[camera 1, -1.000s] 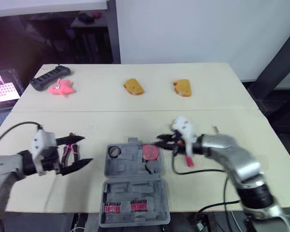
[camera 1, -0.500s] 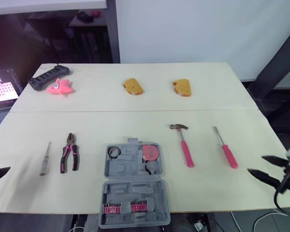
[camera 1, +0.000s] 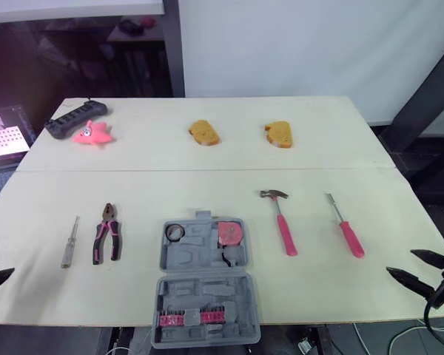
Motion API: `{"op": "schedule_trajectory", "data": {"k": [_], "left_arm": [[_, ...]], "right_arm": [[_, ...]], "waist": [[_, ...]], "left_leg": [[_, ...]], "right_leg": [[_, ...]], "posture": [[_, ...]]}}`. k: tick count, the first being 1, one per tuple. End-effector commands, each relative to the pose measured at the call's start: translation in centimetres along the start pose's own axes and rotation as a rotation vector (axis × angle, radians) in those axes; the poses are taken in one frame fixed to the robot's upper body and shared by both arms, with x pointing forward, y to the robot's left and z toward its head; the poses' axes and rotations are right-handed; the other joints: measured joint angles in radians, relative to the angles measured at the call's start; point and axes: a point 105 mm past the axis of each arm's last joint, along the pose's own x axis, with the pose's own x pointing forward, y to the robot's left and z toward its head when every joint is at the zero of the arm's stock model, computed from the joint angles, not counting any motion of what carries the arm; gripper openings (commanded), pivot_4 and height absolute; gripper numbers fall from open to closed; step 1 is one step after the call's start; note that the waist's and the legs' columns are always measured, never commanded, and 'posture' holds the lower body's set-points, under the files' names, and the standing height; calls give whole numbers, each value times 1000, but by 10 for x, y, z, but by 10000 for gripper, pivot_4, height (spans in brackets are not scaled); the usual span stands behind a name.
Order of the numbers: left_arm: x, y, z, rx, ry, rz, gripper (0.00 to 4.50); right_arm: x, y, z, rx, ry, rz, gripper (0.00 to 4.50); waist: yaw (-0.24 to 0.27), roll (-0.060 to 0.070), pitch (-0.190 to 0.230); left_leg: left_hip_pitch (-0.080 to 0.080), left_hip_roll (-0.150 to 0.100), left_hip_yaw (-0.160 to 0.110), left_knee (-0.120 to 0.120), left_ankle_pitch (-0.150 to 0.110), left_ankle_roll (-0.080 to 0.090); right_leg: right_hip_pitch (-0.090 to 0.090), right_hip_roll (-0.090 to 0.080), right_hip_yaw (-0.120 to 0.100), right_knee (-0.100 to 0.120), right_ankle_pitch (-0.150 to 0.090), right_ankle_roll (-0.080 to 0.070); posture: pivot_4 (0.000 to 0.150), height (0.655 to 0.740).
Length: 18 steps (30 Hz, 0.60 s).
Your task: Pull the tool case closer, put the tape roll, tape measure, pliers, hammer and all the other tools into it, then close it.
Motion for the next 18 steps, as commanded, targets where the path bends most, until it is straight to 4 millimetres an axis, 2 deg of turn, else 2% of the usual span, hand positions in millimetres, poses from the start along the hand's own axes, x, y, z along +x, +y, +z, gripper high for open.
{"op": "schedule_trajectory", "data": {"k": [1,4,6,8,11,13,18], "left_arm": [[10,-11,10,18,-99,19,45000],[26,-37,21,-17,-180,2,45000],[53,-72,37,-86,-265,-7,45000],[71,-100,55,-154,-328,-3,45000],[88,-98,68,-239,-330,171,45000],[100,-106,75,-284,-277,219,45000],[114,-110,80,-340,-129,322,45000]], "right_arm": [[15,21,40,-59,-110,72,44721],[30,41,66,-88,-170,140,44721],[50,74,100,-145,-240,267,44721],[61,106,120,-199,-268,388,44721],[70,135,138,-240,-295,506,44721],[74,158,146,-277,-308,598,44721],[81,191,155,-360,-321,723,44721]], "waist": [[-2,2,0],[1,1,0],[3,-1,0],[7,1,0],[29,-2,0],[32,-2,0],[28,-3,0]], "left_leg": [[0,0,0,0,0,0],[0,0,1,1,0,0],[0,0,0,2,0,0],[-1,0,0,3,0,-1],[-1,0,-3,4,1,-2],[-2,0,-5,4,1,-2],[-2,-1,-5,4,3,-5]], "right_leg": [[0,0,0,0,0,0],[0,0,1,1,1,1],[1,0,1,1,2,3],[2,-1,2,0,3,6],[2,1,1,0,6,10],[2,1,-1,0,6,10],[3,0,0,-1,6,10]], "posture": [[1500,7400],[1500,7400],[1500,7400],[1500,7400],[1500,7400],[1500,7400],[1500,7400]]}}
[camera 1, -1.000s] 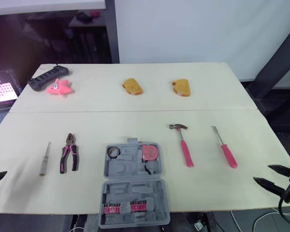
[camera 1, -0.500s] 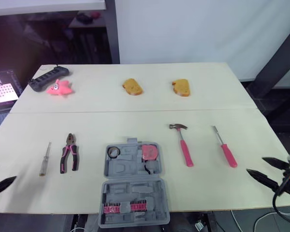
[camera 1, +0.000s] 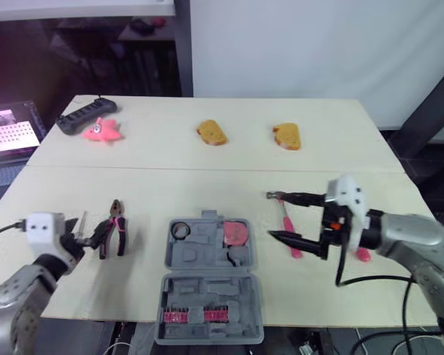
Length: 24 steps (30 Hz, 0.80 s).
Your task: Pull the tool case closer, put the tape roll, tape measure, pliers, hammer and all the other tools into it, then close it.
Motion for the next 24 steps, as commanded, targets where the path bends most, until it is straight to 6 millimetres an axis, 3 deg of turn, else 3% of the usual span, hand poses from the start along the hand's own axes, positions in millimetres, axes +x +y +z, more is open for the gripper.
{"op": "schedule_trajectory", "data": {"k": [1,11,15,24], "left_arm": [[3,-4,-1,8,100,70,45000],[33,-11,-16,-27,256,97,45000],[44,-12,-36,-10,364,109,45000],[54,-13,-40,-33,439,114,45000]], "right_arm": [[13,15,13,-60,-28,87,44721],[29,29,18,-85,-51,149,44721],[32,30,19,-72,-34,137,44721],[34,35,27,-88,-69,144,44721]], "waist": [[-1,0,0],[0,0,0],[-1,0,0],[1,1,0]], "left_leg": [[0,0,0,0,0,0],[0,0,-1,-1,2,-4],[0,0,-1,-1,2,-4],[0,0,-2,-1,3,-6]], "right_leg": [[0,0,0,0,0,0],[0,0,-1,0,0,0],[0,0,-1,0,0,-1],[0,0,-1,1,0,-1]], "posture": [[1500,7400],[1500,7400],[1500,7400],[1500,7400]]}}
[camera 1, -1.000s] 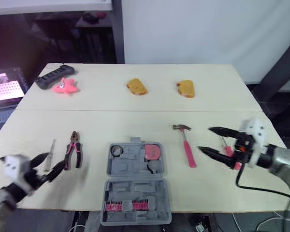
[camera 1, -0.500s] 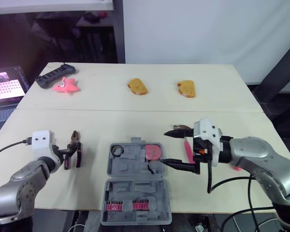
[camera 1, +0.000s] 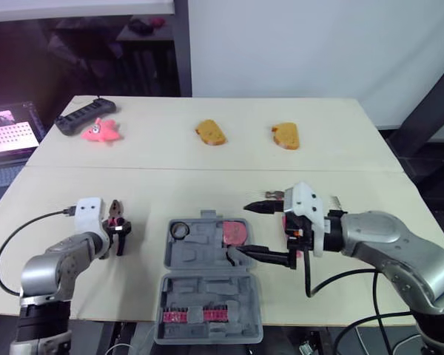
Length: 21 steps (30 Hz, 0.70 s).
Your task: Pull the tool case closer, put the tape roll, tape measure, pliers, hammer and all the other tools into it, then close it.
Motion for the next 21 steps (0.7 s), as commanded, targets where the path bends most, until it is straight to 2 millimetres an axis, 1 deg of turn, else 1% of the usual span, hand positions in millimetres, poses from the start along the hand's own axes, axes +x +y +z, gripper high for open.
{"op": "schedule_trajectory", "data": {"k": [1,10,13,16,21], "left_arm": [[5,2,-10,-11,64,15,45000],[11,0,-10,12,68,13,45000],[11,-1,-12,16,67,6,37664],[12,-1,-13,11,61,4,24589],[12,-1,-11,10,51,3,24049]], "right_arm": [[1,9,17,-77,-80,26,44721],[4,11,14,-78,-91,24,44721],[4,11,13,-73,-81,20,45000],[4,11,11,-71,-72,16,45000],[5,11,10,-67,-69,16,45000]], "waist": [[0,0,0],[0,4,-2],[0,4,-2],[0,4,-2],[2,4,-2]], "left_leg": [[0,0,0,0,0,0],[1,0,0,0,1,-1],[1,0,-1,0,1,-2],[0,0,-1,0,1,-2],[0,0,-1,0,1,-2]], "right_leg": [[0,0,0,0,0,0],[0,0,0,0,0,0],[0,0,0,0,0,0],[1,0,0,0,0,0],[1,0,0,0,0,0]], "posture": [[1500,7400],[1500,7400],[1500,7400],[1500,7400],[1500,7400]]}}
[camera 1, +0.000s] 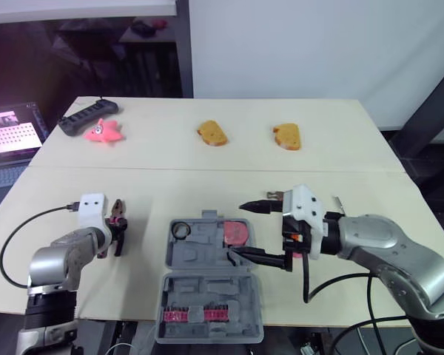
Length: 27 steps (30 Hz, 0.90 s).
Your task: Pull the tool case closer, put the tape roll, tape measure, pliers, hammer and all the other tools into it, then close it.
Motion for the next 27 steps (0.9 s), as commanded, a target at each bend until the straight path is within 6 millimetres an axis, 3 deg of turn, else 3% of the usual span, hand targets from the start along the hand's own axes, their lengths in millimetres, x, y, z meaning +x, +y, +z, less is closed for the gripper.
{"op": "schedule_trajectory", "data": {"k": [1,5,8,11,15,21,27], "left_arm": [[3,0,-12,0,39,-7,24049],[-6,1,10,76,-26,-20,24049],[-31,0,33,303,-63,-83,24049],[-58,-17,44,517,-58,-259,24049],[-84,-43,40,807,21,-490,24049],[-102,-85,39,938,52,-794,24049],[-103,-110,40,1124,47,-953,24049]], "right_arm": [[1,6,6,-31,-15,19,45000],[2,6,7,-30,-18,18,45000],[1,5,6,-35,-7,15,45000],[2,4,5,-49,16,20,45000],[10,2,3,-106,83,51,45000],[45,-17,-10,-246,264,70,45000],[91,-16,-14,-280,350,153,45000]], "waist": [[0,0,0],[-2,0,0],[-7,-6,3],[-5,-7,4],[-4,-5,6],[-6,-5,8],[-10,-5,8]], "left_leg": [[0,0,0,0,0,0],[0,0,0,0,0,0],[-2,0,-1,-1,0,0],[-3,1,-1,-2,1,-1],[-3,0,1,-3,1,-2],[-4,1,2,-2,1,-2],[-6,1,2,-3,0,-1]], "right_leg": [[0,0,0,0,0,0],[0,0,0,0,0,0],[-2,0,0,0,0,0],[-4,0,0,-1,0,-1],[-4,-1,-1,-2,0,-1],[-5,-1,0,-3,-2,-5],[-9,0,0,-1,0,-1]], "posture": [[1500,7400],[1500,7400],[1500,7400],[1500,7400],[1500,7400],[1500,7400],[1500,7400]]}}
